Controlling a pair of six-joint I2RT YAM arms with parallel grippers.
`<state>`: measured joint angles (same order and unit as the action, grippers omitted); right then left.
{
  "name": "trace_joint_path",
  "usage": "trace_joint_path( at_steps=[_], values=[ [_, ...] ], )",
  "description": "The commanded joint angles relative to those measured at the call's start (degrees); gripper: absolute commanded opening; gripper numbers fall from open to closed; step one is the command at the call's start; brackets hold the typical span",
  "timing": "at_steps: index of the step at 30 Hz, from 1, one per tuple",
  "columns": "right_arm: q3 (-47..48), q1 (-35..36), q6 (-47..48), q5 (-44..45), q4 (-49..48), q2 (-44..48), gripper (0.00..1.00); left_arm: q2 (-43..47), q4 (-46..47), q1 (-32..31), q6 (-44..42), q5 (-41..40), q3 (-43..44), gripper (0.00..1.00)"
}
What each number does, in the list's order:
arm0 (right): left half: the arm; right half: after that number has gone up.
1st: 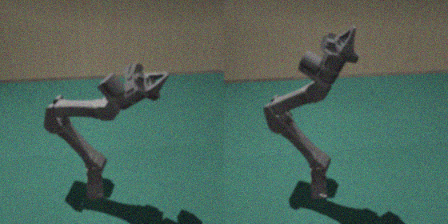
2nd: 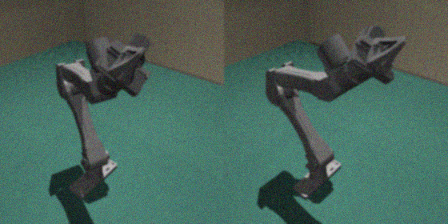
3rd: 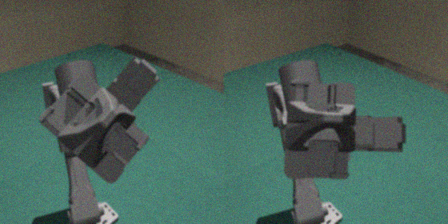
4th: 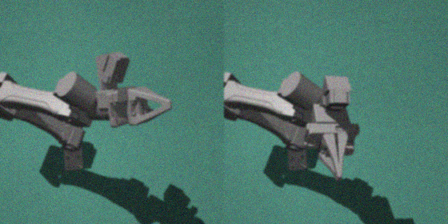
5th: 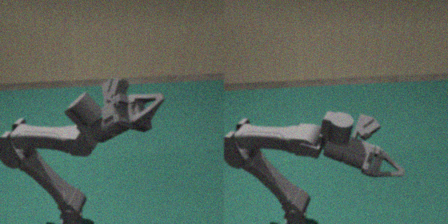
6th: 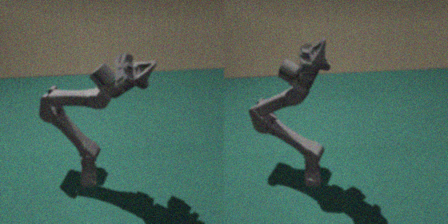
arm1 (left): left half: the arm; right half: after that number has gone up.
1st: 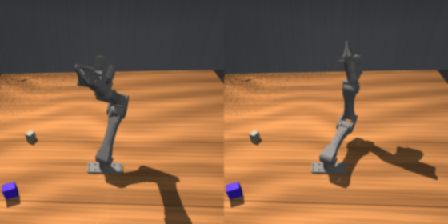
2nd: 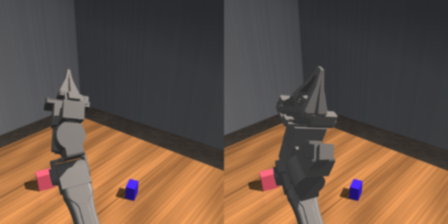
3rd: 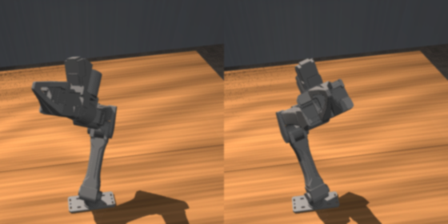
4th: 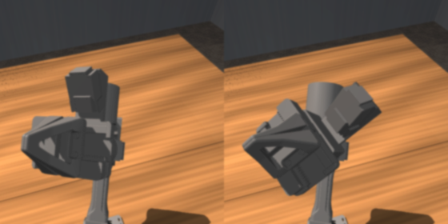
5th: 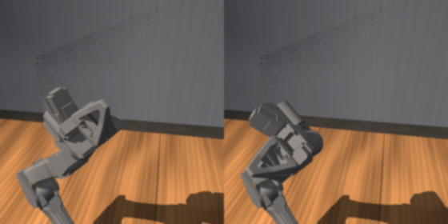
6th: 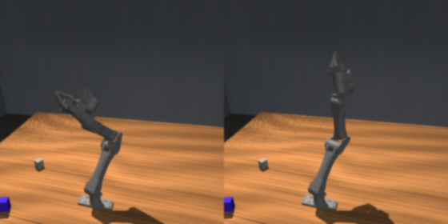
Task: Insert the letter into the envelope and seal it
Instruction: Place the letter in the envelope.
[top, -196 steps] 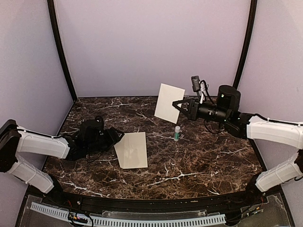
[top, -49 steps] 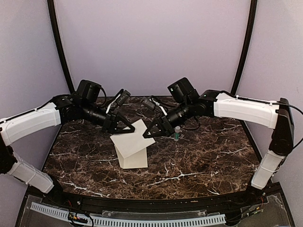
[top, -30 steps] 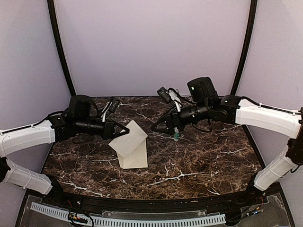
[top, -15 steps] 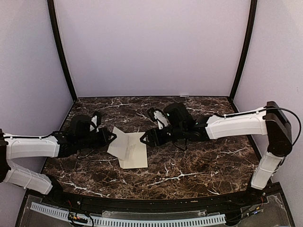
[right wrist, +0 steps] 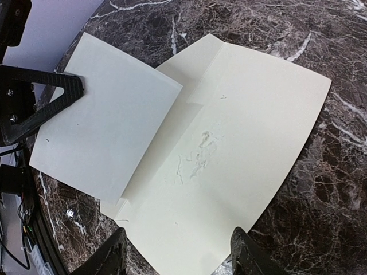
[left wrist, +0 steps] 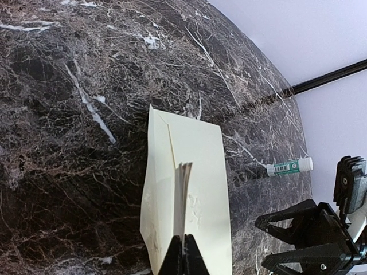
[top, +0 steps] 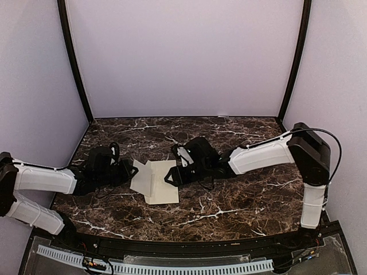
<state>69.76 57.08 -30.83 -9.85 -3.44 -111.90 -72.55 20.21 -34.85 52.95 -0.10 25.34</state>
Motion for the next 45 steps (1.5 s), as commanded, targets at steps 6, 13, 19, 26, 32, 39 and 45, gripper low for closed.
trace_joint_path(
  at_steps=[6,13,19,26,32,39,45],
  values=[
    [2.13,0.53,-2.29,-3.17,-3.93,-3.98,0.56,-2.84,4.61,0.58,0.58,0.81,-1.34,0.0],
    [2.31,0.58,-2.84,-4.09,-3.93,-5.94,0.56,-3.85,5.72,0.73,-0.03,1.99,-1.82,0.0],
    [2.04,0.53,-3.62,-3.95,-4.2,-6.5,0.55,-5.21,6.41,0.88,-0.53,2.03,-2.33,0.0],
    [2.31,0.52,-4.46,-4.25,-4.2,-7.53,0.55,-6.72,7.78,0.93,-0.05,0.91,-3.66,0.0],
    [2.57,0.49,-4.68,-4.65,-4.12,-8.07,0.53,-7.95,9.94,0.93,-0.5,0.72,-4.42,0.0],
    [2.84,0.57,-4.68,-4.94,-4.11,-8.26,0.53,-10.39,14.25,0.93,-1.09,0.74,-5.32,0.0],
    [3.1,0.53,-4.85,-5.31,-4.03,-8.69,0.52,-11.88,17.14,0.93,-1.37,0.73,-5.33,0.0]
  ],
)
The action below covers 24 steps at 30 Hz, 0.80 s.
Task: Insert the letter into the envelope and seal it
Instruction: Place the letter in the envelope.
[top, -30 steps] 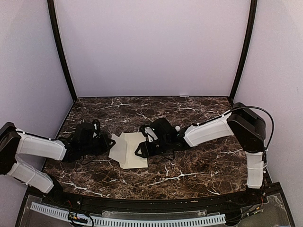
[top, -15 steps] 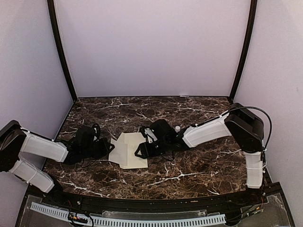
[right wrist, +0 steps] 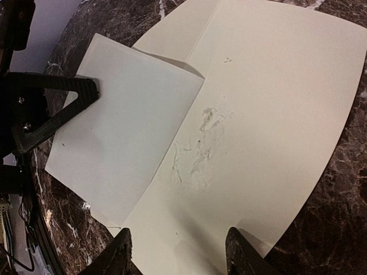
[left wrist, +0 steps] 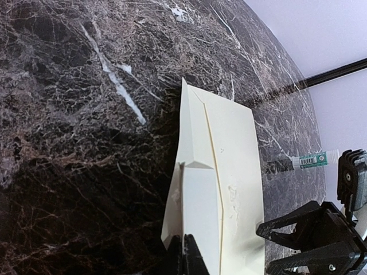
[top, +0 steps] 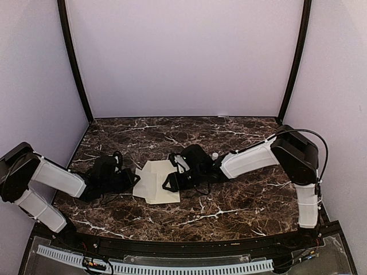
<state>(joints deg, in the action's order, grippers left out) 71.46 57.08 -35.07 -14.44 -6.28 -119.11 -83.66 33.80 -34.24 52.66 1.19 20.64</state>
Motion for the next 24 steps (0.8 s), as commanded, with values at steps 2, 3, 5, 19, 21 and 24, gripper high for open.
trace_joint_path(
  at_steps=[2,3,5,19,21,24],
  values=[
    [1.44,0.55,-0.69,-0.83,-1.19,-1.7,0.52,-1.19,3.85,0.31,-0.93,-0.51,-0.58,0.0],
    [1.48,0.53,-0.7,-0.96,-1.19,-1.77,0.52,-1.43,3.96,0.31,-0.84,-0.56,-0.58,0.0],
    [1.64,0.47,-0.72,-1.14,-1.19,-2.08,0.52,-1.74,4.32,0.31,-0.74,-0.42,-0.48,0.0],
    [2.05,0.44,-1.05,-2.08,-1.27,-3.2,0.51,-4.73,7.31,0.31,-1.29,1.26,0.28,0.0],
    [2.02,0.49,-1.09,-2.17,-1.27,-3.16,0.5,-5.0,7.82,0.31,-1.07,1.09,0.31,0.0],
    [2.07,0.46,-1.14,-2.17,-1.27,-3.2,0.5,-5.19,8.72,0.31,-0.62,0.42,0.18,0.0]
  ],
)
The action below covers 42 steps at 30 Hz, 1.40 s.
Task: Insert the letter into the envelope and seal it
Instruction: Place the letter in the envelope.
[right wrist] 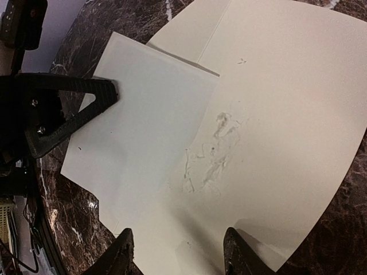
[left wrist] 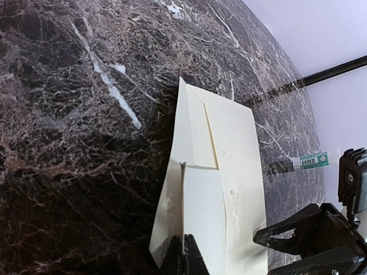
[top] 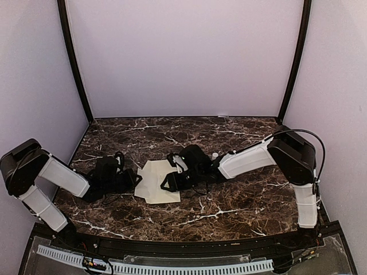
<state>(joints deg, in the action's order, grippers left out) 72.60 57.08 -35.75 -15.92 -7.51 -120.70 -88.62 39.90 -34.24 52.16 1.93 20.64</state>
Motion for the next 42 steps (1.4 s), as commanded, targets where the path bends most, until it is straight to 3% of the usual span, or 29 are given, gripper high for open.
trace_joint_path(
  at_steps=[1,16,24,28,30,32,36,42],
  values=[
    [0.9,0.41,-0.47,-0.69,-0.05,-1.6,0.5,-0.19,2.99,0.31,-0.04,-0.47,0.18,0.0],
    [1.32,0.43,-0.42,-0.92,0.22,-1.95,0.49,-5.04,7.6,0.16,1.8,3.83,2.03,0.0],
    [1.09,0.49,-0.38,-0.61,0.34,-1.64,0.49,-2.99,1.38,-0.04,-1.38,2.33,3.66,0.0],
    [0.97,0.43,-0.47,-0.6,0.3,-1.62,0.49,2.47,-5.22,-0.04,-5.45,-0.27,4.57,0.11],
    [1.11,0.46,-0.47,-0.6,0.38,-1.72,0.49,4.75,-8.43,-0.04,-6.91,-0.64,4.97,0.3],
    [1.27,0.45,-0.39,-0.6,0.54,-1.83,0.49,6.8,-11.84,-0.04,-8.43,-0.39,5.57,0.42],
    [1.3,0.46,-0.51,-0.62,0.56,-1.83,0.49,10.07,-19.04,-0.04,-10.38,-0.88,6.87,0.51],
    [1.5,0.48,-0.45,-0.61,0.81,-1.95,0.49,10.99,-28.53,-0.04,-10.95,-0.92,9.19,0.53]
  ],
)
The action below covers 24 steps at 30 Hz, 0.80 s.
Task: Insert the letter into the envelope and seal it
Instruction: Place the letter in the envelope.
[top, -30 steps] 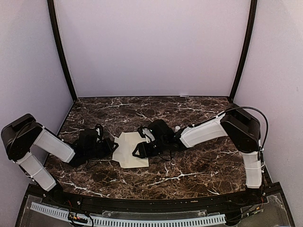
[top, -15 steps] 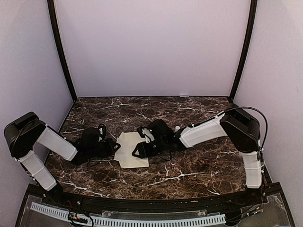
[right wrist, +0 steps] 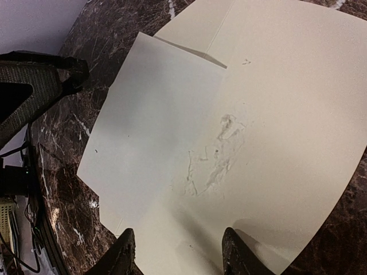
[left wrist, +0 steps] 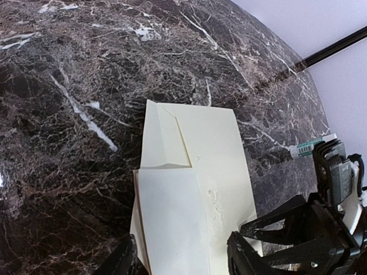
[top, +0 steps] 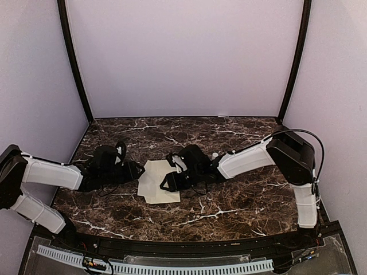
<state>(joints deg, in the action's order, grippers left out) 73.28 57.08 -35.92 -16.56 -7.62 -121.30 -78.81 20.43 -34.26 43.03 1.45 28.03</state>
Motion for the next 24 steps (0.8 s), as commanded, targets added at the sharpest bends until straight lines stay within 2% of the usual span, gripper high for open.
trace_joint_path(
  at_steps=[1,3,4,7,13,24],
  values=[
    [0.82,0.44,-0.29,0.05,0.98,-1.36,0.49,1.1,-10.29,-0.02,-1.76,-0.02,2.17,0.53],
    [0.9,0.43,-0.36,0.12,0.94,-1.36,0.48,0.73,-11.53,-0.02,-1.82,1.69,2.74,0.48],
    [0.91,0.43,-0.37,0.08,0.94,-1.41,0.48,0.23,-12.02,-0.02,-1.76,2.94,2.91,0.42],
    [1.0,0.47,-0.42,0.11,1.03,-1.4,0.48,-1.01,-13.36,-0.02,-1.41,5.13,3.37,0.33],
    [0.99,0.42,-0.38,0.03,1.03,-1.49,0.46,-2.47,-13.66,-0.02,-0.82,6.32,3.09,0.21],
    [1.17,0.47,-0.38,-0.15,1.03,-1.88,0.45,-2.99,-14.02,-0.02,-0.59,7.39,3.12,0.15]
  ],
)
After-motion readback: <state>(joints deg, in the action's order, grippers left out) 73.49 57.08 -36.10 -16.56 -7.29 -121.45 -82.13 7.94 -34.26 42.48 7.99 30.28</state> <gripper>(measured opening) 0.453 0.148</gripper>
